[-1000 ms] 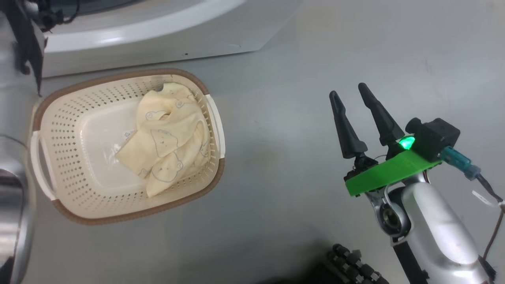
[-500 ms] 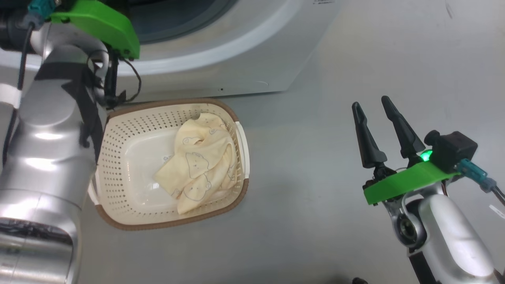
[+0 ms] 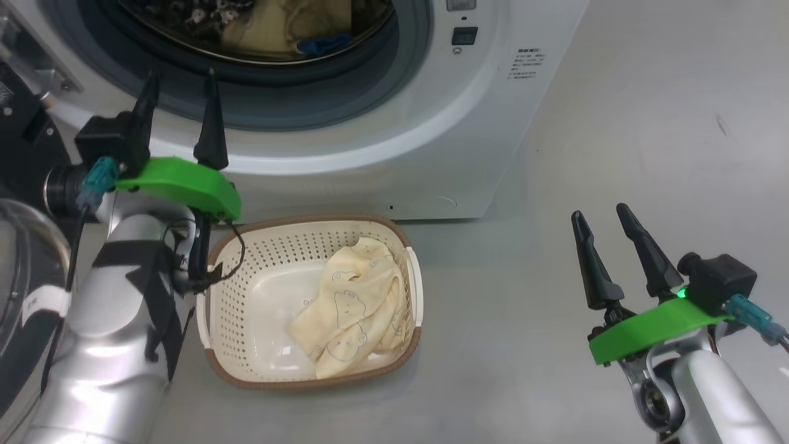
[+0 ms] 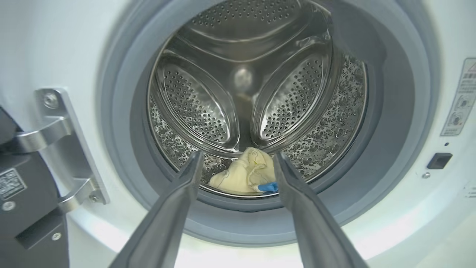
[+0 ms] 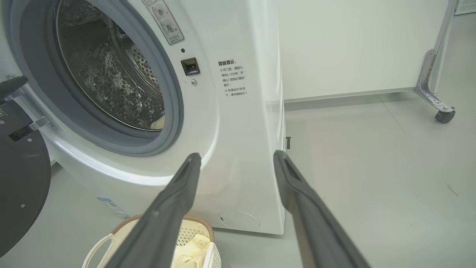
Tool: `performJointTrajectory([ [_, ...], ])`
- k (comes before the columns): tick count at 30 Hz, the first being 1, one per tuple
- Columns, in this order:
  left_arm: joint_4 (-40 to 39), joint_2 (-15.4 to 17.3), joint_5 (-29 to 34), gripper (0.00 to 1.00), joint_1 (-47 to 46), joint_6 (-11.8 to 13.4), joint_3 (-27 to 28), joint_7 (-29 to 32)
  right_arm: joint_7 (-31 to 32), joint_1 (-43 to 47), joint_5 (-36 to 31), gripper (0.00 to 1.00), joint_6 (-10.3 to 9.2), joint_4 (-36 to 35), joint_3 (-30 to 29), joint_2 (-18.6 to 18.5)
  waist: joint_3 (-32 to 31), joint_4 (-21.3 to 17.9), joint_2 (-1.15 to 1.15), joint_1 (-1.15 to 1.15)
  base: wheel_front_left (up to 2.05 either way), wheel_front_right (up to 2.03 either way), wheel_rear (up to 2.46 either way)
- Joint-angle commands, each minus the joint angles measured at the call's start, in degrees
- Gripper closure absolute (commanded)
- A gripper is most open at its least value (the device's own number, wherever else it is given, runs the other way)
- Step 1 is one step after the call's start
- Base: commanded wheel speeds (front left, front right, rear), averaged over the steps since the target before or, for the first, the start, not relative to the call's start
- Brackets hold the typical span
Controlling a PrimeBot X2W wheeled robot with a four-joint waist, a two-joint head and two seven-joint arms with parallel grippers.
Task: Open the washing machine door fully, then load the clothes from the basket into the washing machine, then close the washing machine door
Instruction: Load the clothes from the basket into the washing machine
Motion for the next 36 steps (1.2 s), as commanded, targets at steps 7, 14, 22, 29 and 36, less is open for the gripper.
performJointTrajectory([
  [7, -11.91, 3.77, 0.30, 0.00, 9.00, 2.49, 3.85, -0.62, -0.54, 2.25, -0.62, 0.00, -0.16, -2.64, 0.68, -1.42, -5.41, 1.59, -0.01, 0.01, 0.00, 0.00, 0.00],
  [14, -21.29, 6.67, 1.18, 0.00, 18.61, 6.02, 6.08, -0.62, -0.54, 3.95, -0.61, 0.00, -0.16, -3.29, 0.82, -1.71, -7.31, 1.28, -0.01, 0.01, 0.00, 0.00, 0.00],
  [22, -30.66, 8.81, 0.74, 0.00, 31.58, 9.67, 8.55, -0.58, -0.54, 5.55, -0.52, 0.00, -0.16, -3.97, 0.53, -1.82, -8.57, 0.72, -0.01, 0.01, 0.00, 0.00, 0.00],
  [29, -35.68, 8.99, 0.57, 0.00, 39.87, 11.83, 9.78, -0.60, -0.54, 6.32, -0.52, 0.00, -0.16, -4.36, 0.14, -1.98, -9.00, 0.81, -0.01, 0.01, 0.00, 0.00, 0.00],
  [36, -38.64, 8.60, 0.26, 0.00, 45.39, 13.39, 10.75, -0.61, -0.54, 6.86, -0.67, 0.00, -0.16, -4.31, 0.02, -1.91, -9.63, 0.89, -0.01, 0.01, 0.00, 0.00, 0.00],
])
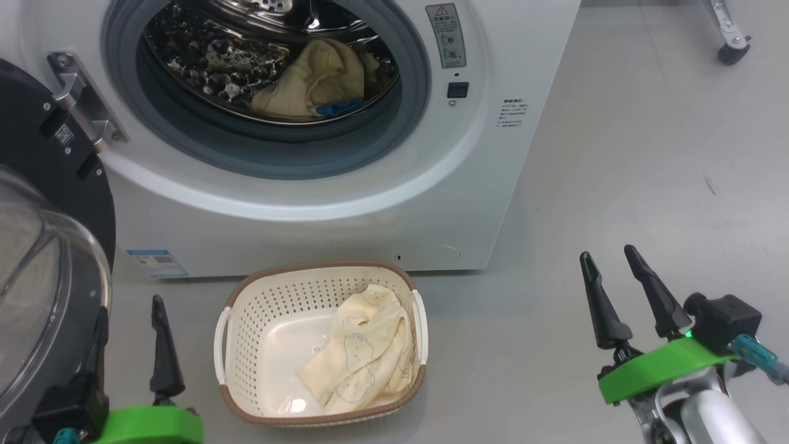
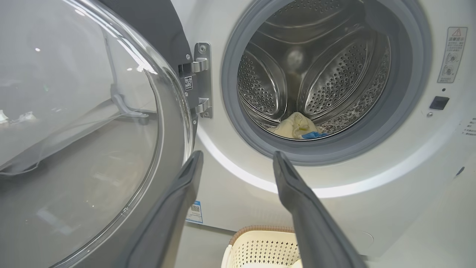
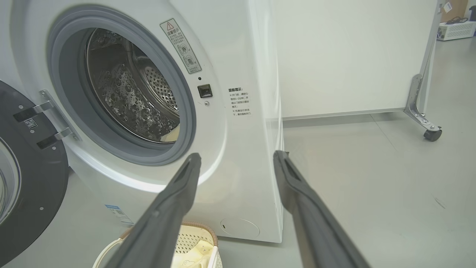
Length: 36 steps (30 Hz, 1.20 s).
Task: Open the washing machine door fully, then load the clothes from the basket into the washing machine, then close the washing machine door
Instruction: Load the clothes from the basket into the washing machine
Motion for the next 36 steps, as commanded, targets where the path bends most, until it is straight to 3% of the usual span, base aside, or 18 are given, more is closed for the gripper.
performJointTrajectory([
  [1, -2.30, 1.18, -0.20, 0.00, -0.79, 0.51, 2.50, -0.61, -0.54, -0.18, -0.29, 0.00, -0.16, -1.88, 0.77, -1.14, -0.17, -0.03, 0.00, 0.00, 0.00, 0.00, 0.00],
  [36, -4.34, 1.15, -0.93, 0.00, 2.72, 1.80, 1.38, -0.57, -0.54, 1.11, -0.39, 0.00, -0.16, -0.96, 0.37, -1.60, -1.37, 0.05, 0.00, 0.00, 0.00, 0.00, 0.00],
])
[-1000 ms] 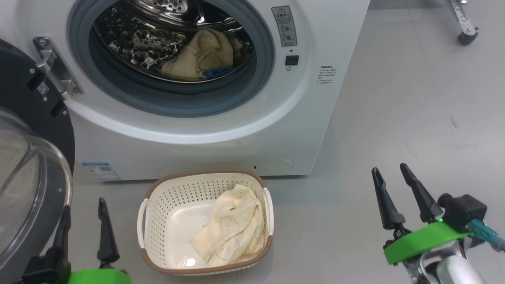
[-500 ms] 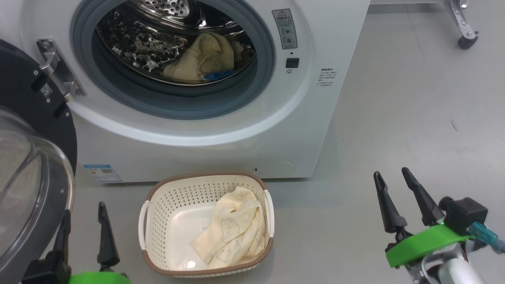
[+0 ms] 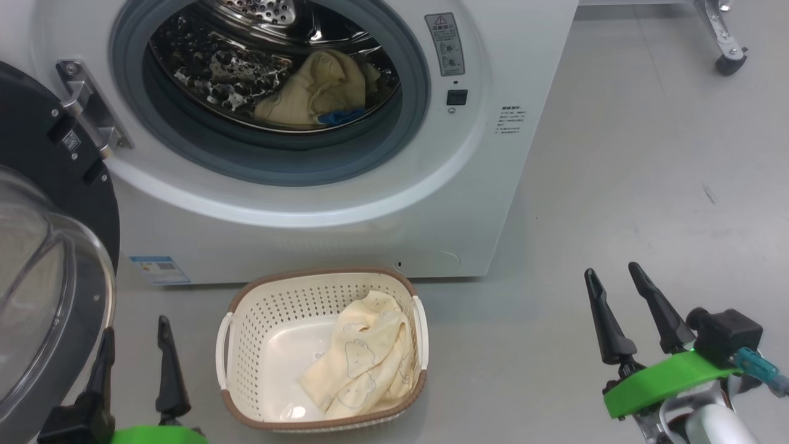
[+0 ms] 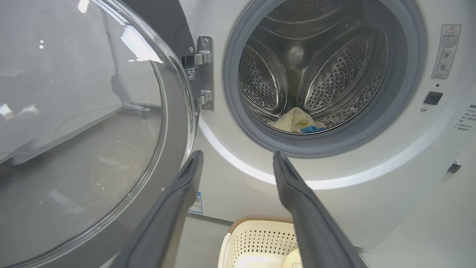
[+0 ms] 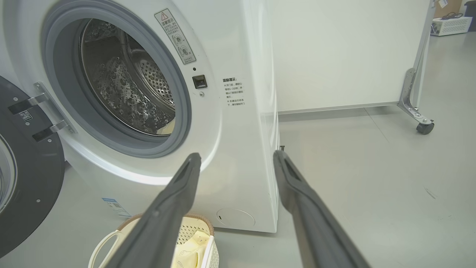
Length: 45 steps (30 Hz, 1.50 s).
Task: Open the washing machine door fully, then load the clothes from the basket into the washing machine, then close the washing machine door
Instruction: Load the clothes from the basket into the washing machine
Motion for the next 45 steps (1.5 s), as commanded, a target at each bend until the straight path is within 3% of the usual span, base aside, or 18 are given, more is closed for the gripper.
performJointTrajectory([
  [1, -2.04, 1.24, -0.37, 0.00, -1.35, 0.43, 2.04, -0.57, -0.54, -0.95, -0.41, 0.00, -0.16, -1.67, 0.63, -1.05, 0.08, 0.01, 0.00, 0.00, 0.00, 0.00, 0.00],
  [13, -1.42, 1.69, -0.45, 0.00, -4.66, -0.31, 1.26, -0.35, -0.54, -2.02, -0.42, 0.00, -0.16, -2.45, 0.60, -1.03, 3.26, -0.30, 0.00, 0.00, 0.00, 0.00, 0.00],
  [22, -0.23, 2.16, -0.34, 0.00, -11.90, -2.06, 0.38, -0.17, -0.54, -5.32, -0.32, 0.00, -0.16, -3.05, 1.44, -0.41, 11.66, -2.09, 0.00, 0.00, 0.00, 0.00, 0.00],
  [33, 5.62, 2.64, 1.40, 0.00, -26.02, -6.31, -3.49, 1.23, -0.54, -10.90, -0.19, 0.00, -0.16, -3.42, 3.21, 1.26, 22.89, -6.11, 0.00, 0.00, 0.00, 0.00, 0.00],
  [45, 18.13, -1.06, 2.41, 0.00, -37.37, -10.78, -8.92, 1.19, -0.54, -14.46, -0.12, 0.00, -0.16, -3.61, 4.16, 2.74, 31.02, -9.77, 0.00, 0.00, 0.00, 0.00, 0.00],
])
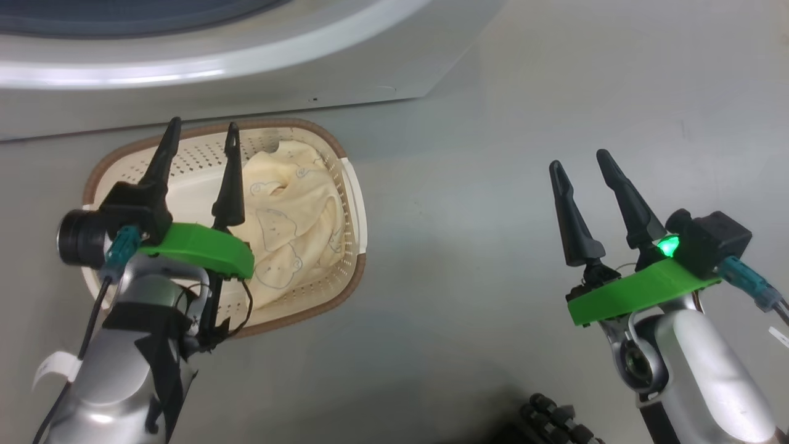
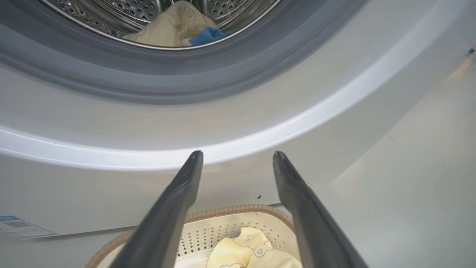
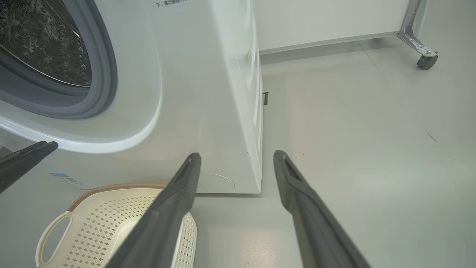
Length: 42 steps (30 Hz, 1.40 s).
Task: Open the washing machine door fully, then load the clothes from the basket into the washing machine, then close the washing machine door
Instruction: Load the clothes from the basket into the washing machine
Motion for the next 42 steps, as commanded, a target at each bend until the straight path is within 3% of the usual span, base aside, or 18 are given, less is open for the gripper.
performJointTrajectory([
  [1, -0.76, 0.98, 0.42, 0.00, -0.81, -0.32, 1.28, -0.57, -0.54, -0.22, -0.11, 0.00, -0.16, -1.86, 0.90, -0.15, 1.65, -1.15, 0.00, -0.01, 0.00, 0.00, 0.00],
  [21, 24.70, -6.46, 0.57, 0.00, -10.22, -6.32, -3.84, -2.28, -0.54, -2.23, -1.10, 0.00, -0.16, -2.85, 1.65, -0.26, 9.75, -1.47, 0.00, -0.01, 0.00, 0.00, 0.00],
  [32, 31.82, -8.19, 0.44, 0.00, -11.97, -7.55, -4.24, -2.32, -0.54, -2.66, -1.52, 0.00, -0.16, -3.76, 1.11, -0.73, 12.10, -0.51, 0.00, -0.01, 0.00, 0.00, 0.00],
  [42, 32.25, -8.12, 1.64, 0.00, -14.42, -8.00, -3.58, -2.32, -0.54, -3.45, -1.70, 0.00, -0.16, -4.77, 0.30, -0.91, 16.39, 0.01, 0.00, -0.01, 0.00, 0.00, 0.00],
])
